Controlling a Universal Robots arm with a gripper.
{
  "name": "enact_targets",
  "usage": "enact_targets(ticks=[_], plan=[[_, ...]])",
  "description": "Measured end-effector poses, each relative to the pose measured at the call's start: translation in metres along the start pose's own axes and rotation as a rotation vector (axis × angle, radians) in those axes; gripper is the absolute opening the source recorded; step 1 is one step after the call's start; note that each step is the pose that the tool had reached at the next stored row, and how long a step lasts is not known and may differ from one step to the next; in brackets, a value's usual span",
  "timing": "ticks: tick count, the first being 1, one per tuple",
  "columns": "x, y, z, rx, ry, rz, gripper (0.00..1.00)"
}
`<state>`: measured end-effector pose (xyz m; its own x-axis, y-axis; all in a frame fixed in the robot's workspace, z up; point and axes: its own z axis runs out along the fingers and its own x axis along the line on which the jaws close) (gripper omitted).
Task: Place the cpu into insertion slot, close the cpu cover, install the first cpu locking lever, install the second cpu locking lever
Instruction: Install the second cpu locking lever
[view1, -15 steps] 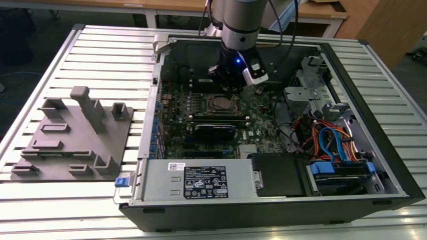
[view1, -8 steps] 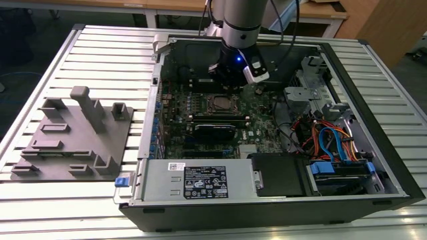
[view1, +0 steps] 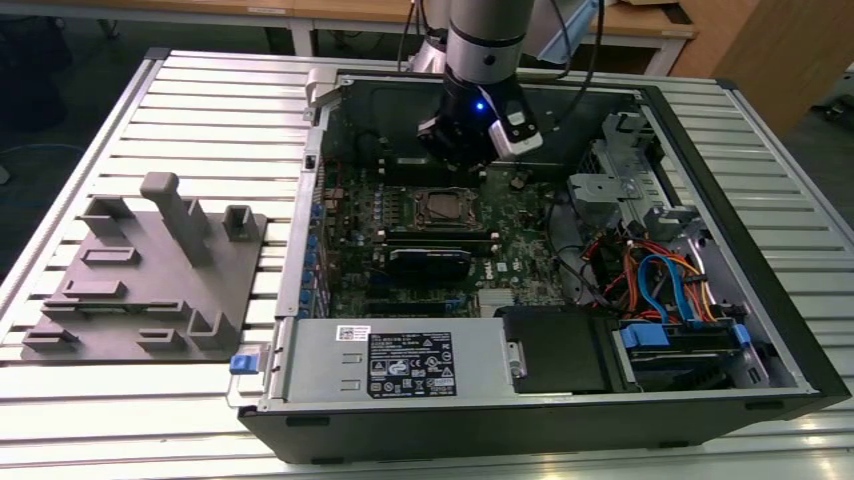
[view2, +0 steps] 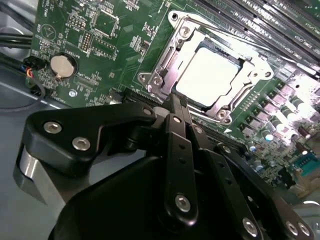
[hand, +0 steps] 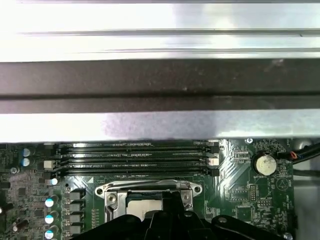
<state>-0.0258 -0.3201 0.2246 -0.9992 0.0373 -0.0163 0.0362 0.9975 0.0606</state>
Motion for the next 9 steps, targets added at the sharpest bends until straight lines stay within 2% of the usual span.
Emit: enact_targets(ticks=[4,9], plan=[[-0.0001,-0.0014,-0.0002,-0.0001,0.0,0.0,0.11],[-0.0003,-0.0074,-0.0006,0.0,0.0,0.0,0.11]])
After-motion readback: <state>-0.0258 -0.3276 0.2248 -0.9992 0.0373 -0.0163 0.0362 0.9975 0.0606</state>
